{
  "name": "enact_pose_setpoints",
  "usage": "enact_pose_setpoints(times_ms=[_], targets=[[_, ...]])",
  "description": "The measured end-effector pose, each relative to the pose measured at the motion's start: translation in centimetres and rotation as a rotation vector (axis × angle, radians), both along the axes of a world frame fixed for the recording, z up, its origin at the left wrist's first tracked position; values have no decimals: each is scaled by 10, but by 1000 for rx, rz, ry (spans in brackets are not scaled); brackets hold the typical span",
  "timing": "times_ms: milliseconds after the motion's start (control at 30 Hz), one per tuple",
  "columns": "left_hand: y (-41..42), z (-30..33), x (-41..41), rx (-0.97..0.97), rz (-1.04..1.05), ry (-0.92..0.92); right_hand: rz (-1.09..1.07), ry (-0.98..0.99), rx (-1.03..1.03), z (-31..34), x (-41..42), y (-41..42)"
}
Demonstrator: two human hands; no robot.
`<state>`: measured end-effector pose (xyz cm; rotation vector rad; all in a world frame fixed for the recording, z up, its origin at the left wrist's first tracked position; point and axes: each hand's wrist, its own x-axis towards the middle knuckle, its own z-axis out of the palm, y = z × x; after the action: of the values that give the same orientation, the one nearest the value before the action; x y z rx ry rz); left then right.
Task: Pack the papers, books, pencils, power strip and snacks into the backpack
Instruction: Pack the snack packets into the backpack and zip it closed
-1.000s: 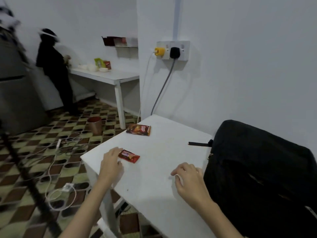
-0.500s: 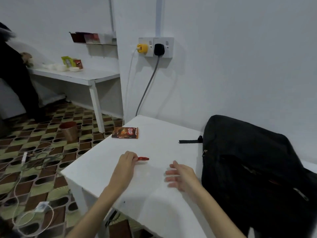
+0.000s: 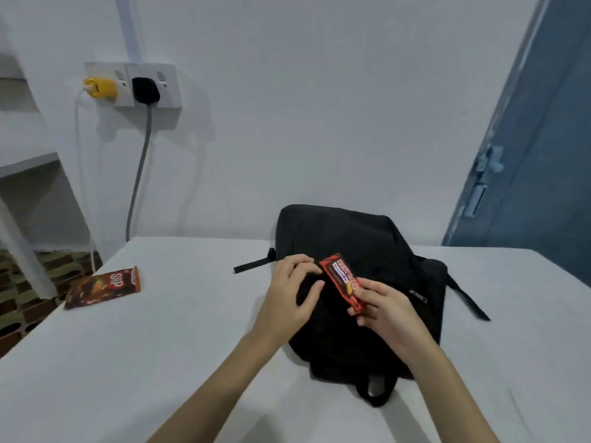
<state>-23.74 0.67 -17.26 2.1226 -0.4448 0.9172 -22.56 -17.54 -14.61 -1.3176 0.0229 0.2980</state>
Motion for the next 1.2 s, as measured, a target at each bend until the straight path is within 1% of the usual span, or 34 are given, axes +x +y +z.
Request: enact_pose_setpoints(times_ms=[100,133,167,233,267,300,367,433,533,633,700,767,833,967,1033,1100,1200], targets=[[-10,-8,26,430,158,-9,-123,4,-148,-13,-2,-35],[-13,-9,32,536,202,27,-157,-5,-212,-17,-2,-44],[-18,-6,36,612,219,100,-194,-29,-298,-20,-1,-52],[-20,-1,41,676,227,217,-269,-110,-526,-27,0,-58],[-23,2,43,687,225,225,-327,-161,-645,-29,1,-61],[-23,6,43,712,235,197,-380,-212,-752,-30,3,-63],[-23,8,46,726,248,124,-433,-308,-892,-31,9,-64],[-26,8,49,726,233,82,-414,-367,-968,-30,21,-62],[-30,8,52,669,185,21,-380,-417,-1148,-30,45,-52],[-30,11,57,614,188,-62,-430,-531,-1298,-31,61,-43],[-32,15,58,568,192,-91,-491,-580,-1305,-32,69,-44],[-35,16,60,527,189,-117,-495,-532,-1331,-32,77,-46],[-37,14,61,501,200,-141,-406,-437,-1365,-31,82,-47],[-40,9,62,480,202,-116,-157,-316,-1309,-25,91,-55],[-41,9,63,458,199,-121,-145,-356,-1339,-27,91,-58],[-42,7,63,447,197,-142,-182,-418,-1384,-32,91,-58],[-40,6,63,433,189,-144,-223,-493,-1373,-34,92,-59]])
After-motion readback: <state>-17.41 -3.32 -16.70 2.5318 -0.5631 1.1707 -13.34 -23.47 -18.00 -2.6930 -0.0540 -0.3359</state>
